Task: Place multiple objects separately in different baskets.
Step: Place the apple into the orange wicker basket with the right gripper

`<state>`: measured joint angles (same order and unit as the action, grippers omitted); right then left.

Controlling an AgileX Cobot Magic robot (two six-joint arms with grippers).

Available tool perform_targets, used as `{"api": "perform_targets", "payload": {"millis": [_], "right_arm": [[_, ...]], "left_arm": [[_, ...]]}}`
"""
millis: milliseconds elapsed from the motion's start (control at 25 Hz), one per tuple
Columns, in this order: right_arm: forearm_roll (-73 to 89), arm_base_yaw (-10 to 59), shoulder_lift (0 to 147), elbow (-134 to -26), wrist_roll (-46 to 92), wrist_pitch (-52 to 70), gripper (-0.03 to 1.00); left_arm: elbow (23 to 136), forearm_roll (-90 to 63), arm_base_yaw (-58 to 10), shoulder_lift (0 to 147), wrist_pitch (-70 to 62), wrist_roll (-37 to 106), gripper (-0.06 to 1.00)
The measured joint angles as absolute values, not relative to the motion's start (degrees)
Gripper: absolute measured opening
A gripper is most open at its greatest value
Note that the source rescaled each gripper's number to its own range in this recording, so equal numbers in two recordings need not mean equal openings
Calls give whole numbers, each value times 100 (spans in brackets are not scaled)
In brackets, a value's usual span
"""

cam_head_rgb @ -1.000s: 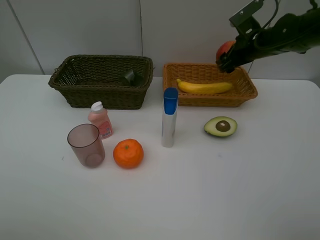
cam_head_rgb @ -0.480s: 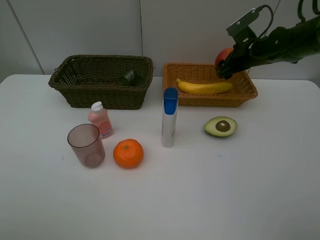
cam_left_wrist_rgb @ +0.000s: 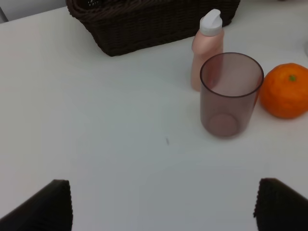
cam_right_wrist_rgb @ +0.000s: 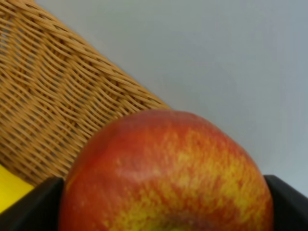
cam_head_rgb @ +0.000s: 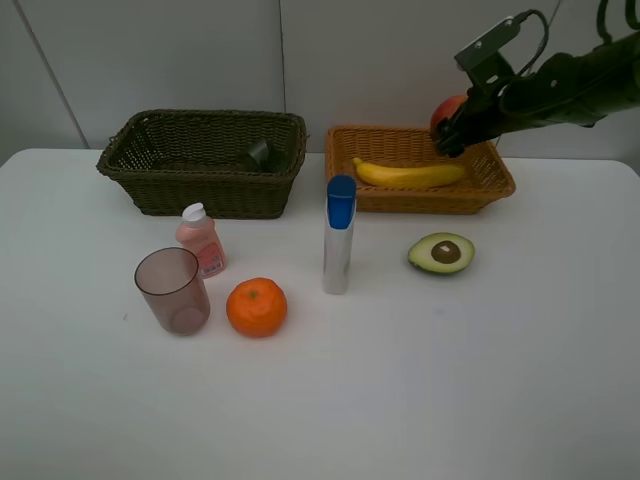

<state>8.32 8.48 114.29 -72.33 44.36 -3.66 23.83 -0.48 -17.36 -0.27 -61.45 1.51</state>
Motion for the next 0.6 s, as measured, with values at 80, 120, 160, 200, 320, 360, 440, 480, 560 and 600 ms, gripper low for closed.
{"api": "perform_targets", "payload": {"millis": [80,120,160,200,320,360,440,480,560,600], "right_arm": [[834,848,11429,-7233,4436,-366,72],[834,848,11429,-7233,4436,-366,73],[839,848,11429,-7233,4436,-382,79],[839,848,11429,-7233,4436,-433,87],[852,848,11429,-7244,4436,-621,97],[852,848,11429,-7245,4436,-635,98],[859,848,11429,-7245,4436,-634,99],[865,848,11429,-7245,4436,-634,99],[865,848,11429,-7245,4436,-634,99],[865,848,11429,-7245,4436,-634,99]], "left_arm": [[2383,-48,-1736,-27,-6145,151,100],[2383,-48,-1736,-27,-6145,151,100],[2383,-48,-1736,-27,-6145,151,100],[2383,-48,-1736,-27,-6145,151,100],[2383,-48,-1736,-27,-6145,151,100],[2383,-48,-1736,-27,-6145,151,100],[2383,-48,-1736,-27,-6145,151,100],[2383,-48,-1736,-27,-6145,151,100],[2383,-48,-1736,-27,-6145,151,100],[2383,-48,-1736,-27,-6145,151,100]]}}
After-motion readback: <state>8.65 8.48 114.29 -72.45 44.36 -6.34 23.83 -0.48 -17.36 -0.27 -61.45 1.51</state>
